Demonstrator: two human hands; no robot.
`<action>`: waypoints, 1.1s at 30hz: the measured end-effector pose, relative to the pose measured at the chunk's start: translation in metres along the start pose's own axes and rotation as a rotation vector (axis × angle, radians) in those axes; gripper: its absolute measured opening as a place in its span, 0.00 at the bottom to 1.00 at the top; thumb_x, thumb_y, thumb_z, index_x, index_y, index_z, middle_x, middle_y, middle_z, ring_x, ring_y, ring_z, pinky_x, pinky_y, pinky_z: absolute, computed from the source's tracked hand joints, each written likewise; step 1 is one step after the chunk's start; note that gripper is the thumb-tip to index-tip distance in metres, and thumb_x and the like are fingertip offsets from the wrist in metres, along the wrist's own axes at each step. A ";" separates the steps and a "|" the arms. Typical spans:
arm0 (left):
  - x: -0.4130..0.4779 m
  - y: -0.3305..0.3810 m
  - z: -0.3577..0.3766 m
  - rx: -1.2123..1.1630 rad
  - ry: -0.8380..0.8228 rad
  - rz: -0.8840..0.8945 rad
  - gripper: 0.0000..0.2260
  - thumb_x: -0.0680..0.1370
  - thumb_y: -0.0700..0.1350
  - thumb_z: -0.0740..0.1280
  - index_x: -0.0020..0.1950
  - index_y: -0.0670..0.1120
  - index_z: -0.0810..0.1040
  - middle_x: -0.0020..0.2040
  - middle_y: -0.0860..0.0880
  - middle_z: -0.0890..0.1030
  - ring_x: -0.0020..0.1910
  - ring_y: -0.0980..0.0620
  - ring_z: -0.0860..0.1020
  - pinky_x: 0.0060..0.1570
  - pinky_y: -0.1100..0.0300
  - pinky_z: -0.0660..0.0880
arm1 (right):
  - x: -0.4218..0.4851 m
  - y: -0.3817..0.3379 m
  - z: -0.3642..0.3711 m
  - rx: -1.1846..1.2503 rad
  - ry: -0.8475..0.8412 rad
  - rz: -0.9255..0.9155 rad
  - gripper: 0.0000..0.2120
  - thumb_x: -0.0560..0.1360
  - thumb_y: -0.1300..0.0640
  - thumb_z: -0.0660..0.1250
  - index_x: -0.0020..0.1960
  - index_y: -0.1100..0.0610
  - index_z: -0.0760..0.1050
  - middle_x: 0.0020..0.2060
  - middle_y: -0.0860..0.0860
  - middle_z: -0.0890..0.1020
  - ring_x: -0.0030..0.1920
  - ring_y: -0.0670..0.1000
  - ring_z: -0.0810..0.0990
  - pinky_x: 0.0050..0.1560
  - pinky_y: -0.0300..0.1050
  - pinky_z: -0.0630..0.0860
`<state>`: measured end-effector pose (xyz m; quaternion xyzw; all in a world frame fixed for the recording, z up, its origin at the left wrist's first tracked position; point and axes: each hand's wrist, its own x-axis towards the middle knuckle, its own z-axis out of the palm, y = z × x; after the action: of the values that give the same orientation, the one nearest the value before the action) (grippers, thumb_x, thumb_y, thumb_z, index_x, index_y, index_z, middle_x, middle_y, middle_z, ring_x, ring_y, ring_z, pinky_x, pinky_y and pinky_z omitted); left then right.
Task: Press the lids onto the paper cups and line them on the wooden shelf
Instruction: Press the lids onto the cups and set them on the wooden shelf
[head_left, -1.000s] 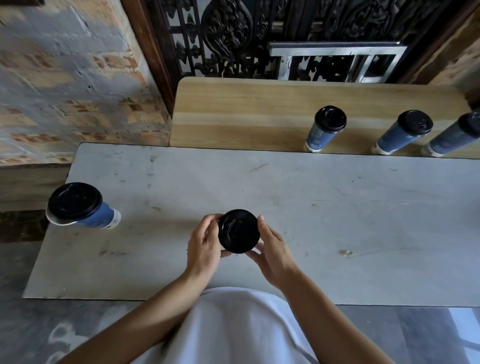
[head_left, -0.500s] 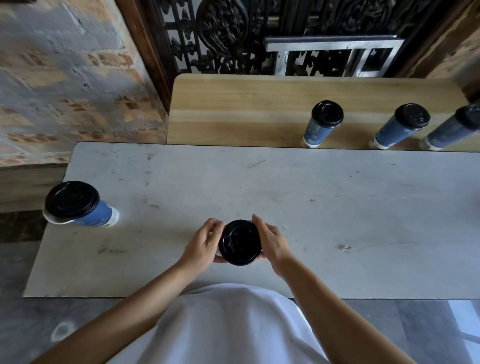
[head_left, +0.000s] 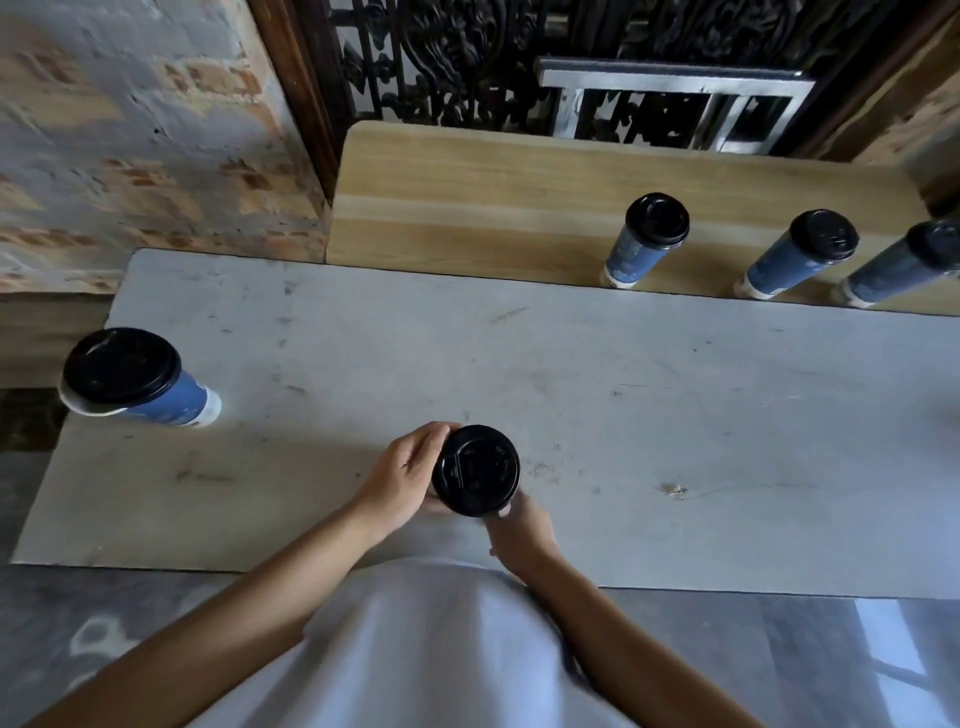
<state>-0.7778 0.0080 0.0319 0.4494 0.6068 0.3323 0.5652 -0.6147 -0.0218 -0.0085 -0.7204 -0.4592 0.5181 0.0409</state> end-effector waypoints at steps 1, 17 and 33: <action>-0.001 -0.001 0.002 -0.030 0.012 -0.016 0.13 0.86 0.45 0.57 0.54 0.51 0.82 0.48 0.59 0.86 0.52 0.62 0.82 0.53 0.54 0.81 | -0.006 0.001 0.005 0.015 -0.007 -0.008 0.12 0.74 0.60 0.64 0.55 0.50 0.72 0.46 0.53 0.81 0.46 0.58 0.84 0.51 0.56 0.82; 0.033 0.014 0.030 -0.631 0.260 -0.631 0.12 0.82 0.41 0.58 0.42 0.46 0.76 0.39 0.46 0.79 0.34 0.49 0.76 0.34 0.57 0.73 | -0.011 -0.043 -0.084 -0.252 0.068 -0.294 0.34 0.64 0.49 0.80 0.66 0.51 0.71 0.54 0.48 0.78 0.53 0.53 0.77 0.50 0.44 0.72; 0.032 -0.096 0.065 0.767 0.550 -0.379 0.40 0.74 0.66 0.63 0.79 0.46 0.61 0.79 0.35 0.58 0.80 0.31 0.52 0.78 0.36 0.47 | 0.084 -0.128 -0.177 -1.241 -0.092 -0.627 0.35 0.69 0.45 0.74 0.72 0.50 0.66 0.63 0.54 0.74 0.64 0.60 0.73 0.62 0.55 0.72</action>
<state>-0.7291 -0.0055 -0.0774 0.4025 0.8824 0.0831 0.2291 -0.5512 0.1842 0.0821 -0.4211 -0.8582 0.1535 -0.2503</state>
